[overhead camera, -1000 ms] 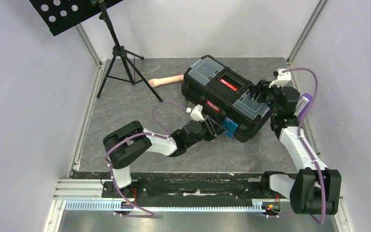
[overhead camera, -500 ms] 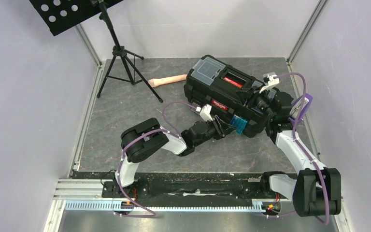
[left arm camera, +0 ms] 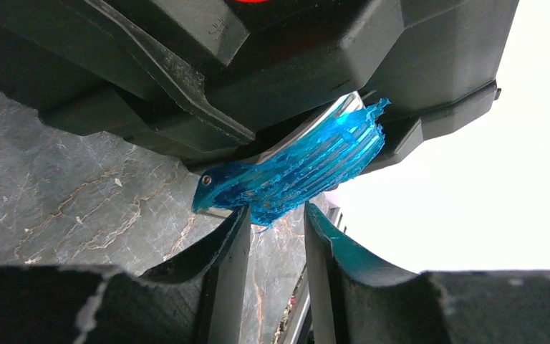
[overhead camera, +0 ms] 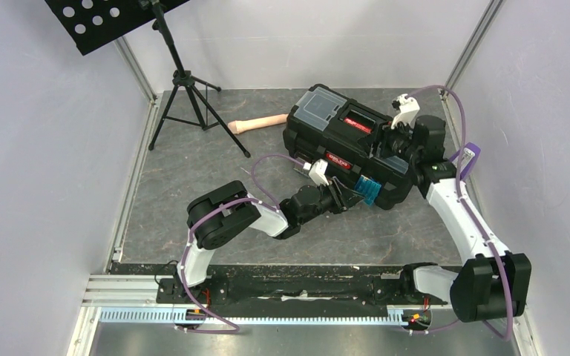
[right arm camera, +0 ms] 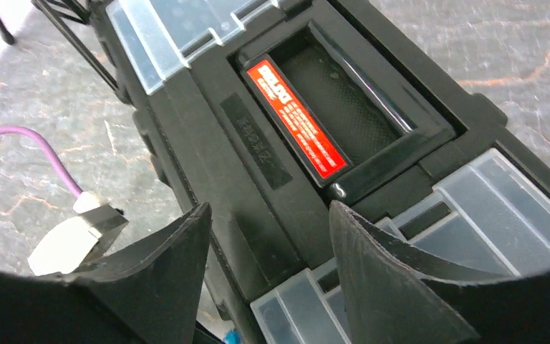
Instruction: Pack the tool kit
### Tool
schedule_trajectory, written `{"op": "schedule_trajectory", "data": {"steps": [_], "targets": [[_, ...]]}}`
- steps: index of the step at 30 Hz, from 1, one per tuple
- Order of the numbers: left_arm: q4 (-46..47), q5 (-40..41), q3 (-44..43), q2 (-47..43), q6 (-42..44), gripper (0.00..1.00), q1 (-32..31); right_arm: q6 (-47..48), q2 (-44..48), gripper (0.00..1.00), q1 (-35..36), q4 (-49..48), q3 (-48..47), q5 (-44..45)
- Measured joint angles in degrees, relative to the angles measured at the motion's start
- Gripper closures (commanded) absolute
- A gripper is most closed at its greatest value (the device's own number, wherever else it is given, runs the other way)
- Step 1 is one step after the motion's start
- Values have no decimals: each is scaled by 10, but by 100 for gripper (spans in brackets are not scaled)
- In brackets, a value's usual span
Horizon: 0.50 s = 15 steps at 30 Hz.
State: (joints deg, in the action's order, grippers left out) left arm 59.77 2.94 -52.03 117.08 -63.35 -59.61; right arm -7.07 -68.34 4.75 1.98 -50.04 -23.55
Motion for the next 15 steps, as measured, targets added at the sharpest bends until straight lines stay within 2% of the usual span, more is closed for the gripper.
{"op": "schedule_trajectory", "data": {"steps": [4,8,15], "targets": [[1,-1,0,0,7,58,0,51,-20,26,3,109,-71,21],[2,-1,0,0,13,58,0,102,-46,18,7,175,-123,24],[3,-1,0,0,21,58,0,168,-123,17,32,222,-208,2]]}}
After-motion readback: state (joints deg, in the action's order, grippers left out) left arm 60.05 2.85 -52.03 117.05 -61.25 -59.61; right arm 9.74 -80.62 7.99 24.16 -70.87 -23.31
